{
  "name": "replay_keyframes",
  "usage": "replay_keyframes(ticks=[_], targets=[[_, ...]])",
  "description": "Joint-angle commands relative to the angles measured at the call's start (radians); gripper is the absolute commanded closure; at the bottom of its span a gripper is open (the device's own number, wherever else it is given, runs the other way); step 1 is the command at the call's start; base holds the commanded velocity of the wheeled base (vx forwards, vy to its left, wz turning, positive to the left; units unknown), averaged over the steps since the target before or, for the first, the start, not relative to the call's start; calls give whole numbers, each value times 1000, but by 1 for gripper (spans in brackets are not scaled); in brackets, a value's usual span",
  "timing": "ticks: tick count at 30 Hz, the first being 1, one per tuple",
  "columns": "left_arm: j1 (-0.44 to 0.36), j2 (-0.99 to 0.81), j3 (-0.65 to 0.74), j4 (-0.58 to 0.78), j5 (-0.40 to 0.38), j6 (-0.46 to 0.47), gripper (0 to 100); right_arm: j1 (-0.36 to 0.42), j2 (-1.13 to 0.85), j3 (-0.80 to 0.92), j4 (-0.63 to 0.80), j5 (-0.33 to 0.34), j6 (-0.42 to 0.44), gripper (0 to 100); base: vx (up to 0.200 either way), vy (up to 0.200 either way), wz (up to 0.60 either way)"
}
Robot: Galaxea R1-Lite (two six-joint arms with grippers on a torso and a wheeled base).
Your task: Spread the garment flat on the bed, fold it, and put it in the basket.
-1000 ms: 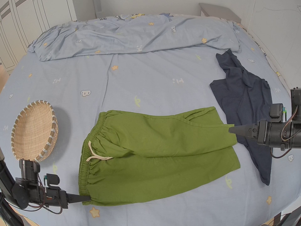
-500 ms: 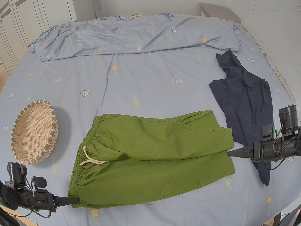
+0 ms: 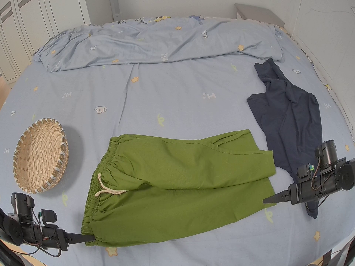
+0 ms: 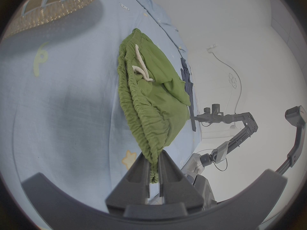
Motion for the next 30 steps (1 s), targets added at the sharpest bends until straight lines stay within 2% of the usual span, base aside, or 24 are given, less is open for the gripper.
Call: replay_keyframes(ticks=[1,2,5,19,30], targets=[[2,7,16,0,-1,0,100,-31,75,3,-7,50,-3,0,0,0,0],[0,8,16,1,-1,0,100,-48,76,2,-14,101,-3,0,0,0,0],[0,14,18,-3,-4,0,100,-77,81,-3,-21,162,-3,0,0,0,0],[-9,14,18,-2,-9,1,100,-82,162,-14,-44,168,-11,0,0,0,0],[-12,11,18,4,-10,1,100,-60,250,-58,-57,198,-9,0,0,0,0]])
